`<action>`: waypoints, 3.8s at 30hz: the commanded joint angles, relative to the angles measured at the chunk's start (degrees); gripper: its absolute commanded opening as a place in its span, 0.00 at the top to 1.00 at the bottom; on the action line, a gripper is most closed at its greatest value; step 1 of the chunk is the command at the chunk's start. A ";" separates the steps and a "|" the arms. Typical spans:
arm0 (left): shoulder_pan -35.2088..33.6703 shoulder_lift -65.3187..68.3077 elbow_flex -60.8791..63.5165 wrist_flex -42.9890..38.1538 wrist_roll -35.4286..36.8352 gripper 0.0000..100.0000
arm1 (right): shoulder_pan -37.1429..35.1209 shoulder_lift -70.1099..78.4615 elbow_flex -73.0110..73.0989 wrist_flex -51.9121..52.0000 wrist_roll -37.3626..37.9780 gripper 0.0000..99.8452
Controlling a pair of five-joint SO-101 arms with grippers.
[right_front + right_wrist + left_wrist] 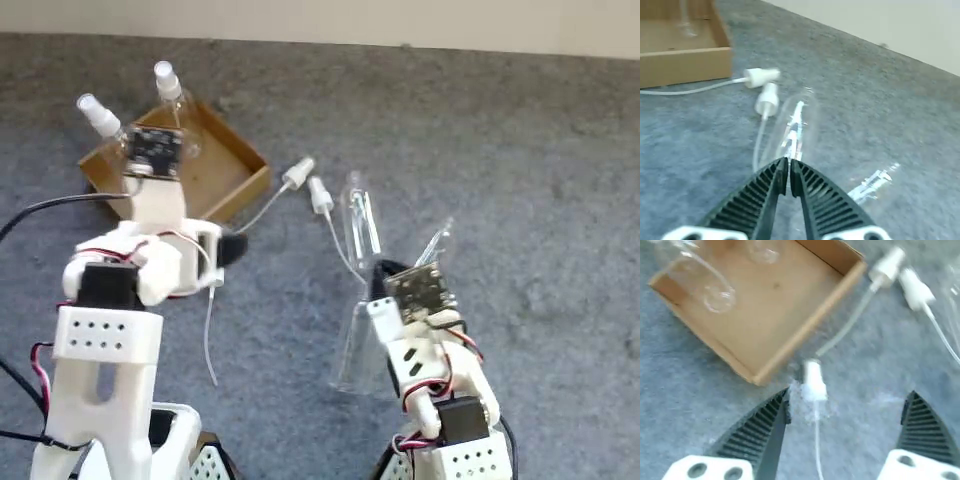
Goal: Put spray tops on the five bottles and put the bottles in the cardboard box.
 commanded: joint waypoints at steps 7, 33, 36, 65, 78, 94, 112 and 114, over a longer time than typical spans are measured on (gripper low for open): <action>16.92 -1.80 -0.40 8.79 4.31 0.70 | 13.49 -0.75 -4.79 4.00 0.35 0.99; 38.90 31.52 -19.21 8.70 16.53 0.70 | 26.95 -0.75 -2.59 14.64 0.09 0.99; 38.90 37.23 -23.43 8.88 19.25 0.70 | 27.03 -0.75 -0.22 11.38 0.09 0.99; 42.24 69.76 -37.49 6.59 26.99 0.70 | 26.95 -0.75 2.33 9.89 0.09 0.99; 42.15 69.58 -37.49 6.95 27.60 0.93 | 26.95 -0.75 2.33 9.89 0.09 0.99; 41.89 49.36 -38.11 15.56 11.52 0.94 | 26.86 -0.75 2.33 9.89 0.09 0.99; 22.29 14.46 -37.49 23.82 0.62 0.93 | 22.02 -0.75 2.33 10.15 0.18 0.99; 20.97 10.95 -37.49 25.58 0.62 0.93 | 22.02 -0.75 2.33 10.15 0.44 0.99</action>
